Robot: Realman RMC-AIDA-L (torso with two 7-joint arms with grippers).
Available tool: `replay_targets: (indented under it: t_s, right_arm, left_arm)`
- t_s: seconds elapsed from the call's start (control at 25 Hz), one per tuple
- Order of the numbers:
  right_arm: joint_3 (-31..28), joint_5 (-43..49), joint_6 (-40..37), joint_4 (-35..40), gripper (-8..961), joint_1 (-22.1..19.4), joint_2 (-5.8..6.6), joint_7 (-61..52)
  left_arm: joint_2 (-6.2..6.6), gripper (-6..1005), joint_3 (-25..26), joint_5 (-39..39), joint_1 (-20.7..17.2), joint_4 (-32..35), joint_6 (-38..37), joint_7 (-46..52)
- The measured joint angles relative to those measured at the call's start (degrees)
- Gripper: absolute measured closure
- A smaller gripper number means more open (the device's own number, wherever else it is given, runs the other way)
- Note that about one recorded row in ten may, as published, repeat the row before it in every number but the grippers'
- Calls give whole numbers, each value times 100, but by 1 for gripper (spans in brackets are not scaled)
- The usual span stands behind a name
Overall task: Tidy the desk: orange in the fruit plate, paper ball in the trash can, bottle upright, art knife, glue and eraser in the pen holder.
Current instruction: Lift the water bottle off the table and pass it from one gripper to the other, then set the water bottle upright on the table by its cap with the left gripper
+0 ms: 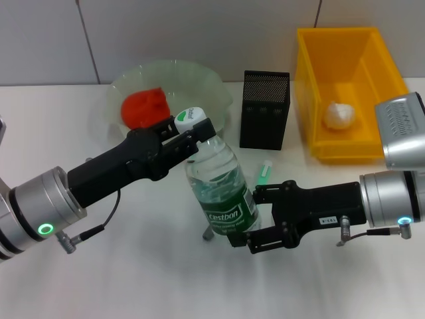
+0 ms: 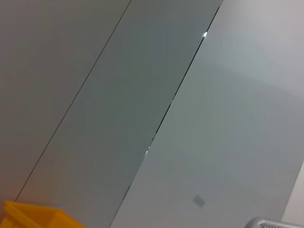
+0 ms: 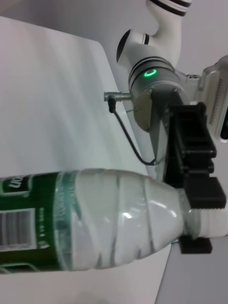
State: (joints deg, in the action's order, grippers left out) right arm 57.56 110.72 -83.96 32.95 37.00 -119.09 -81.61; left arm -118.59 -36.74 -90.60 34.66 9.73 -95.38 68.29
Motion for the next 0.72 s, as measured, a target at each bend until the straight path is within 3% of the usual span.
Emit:
replay_targets:
  t_s: [0.72]
  right_arm:
    - [-72, 132, 56, 43, 168, -214, -9, -1]
  left_arm:
    - [13, 554, 101, 74, -29, 287, -52, 21]
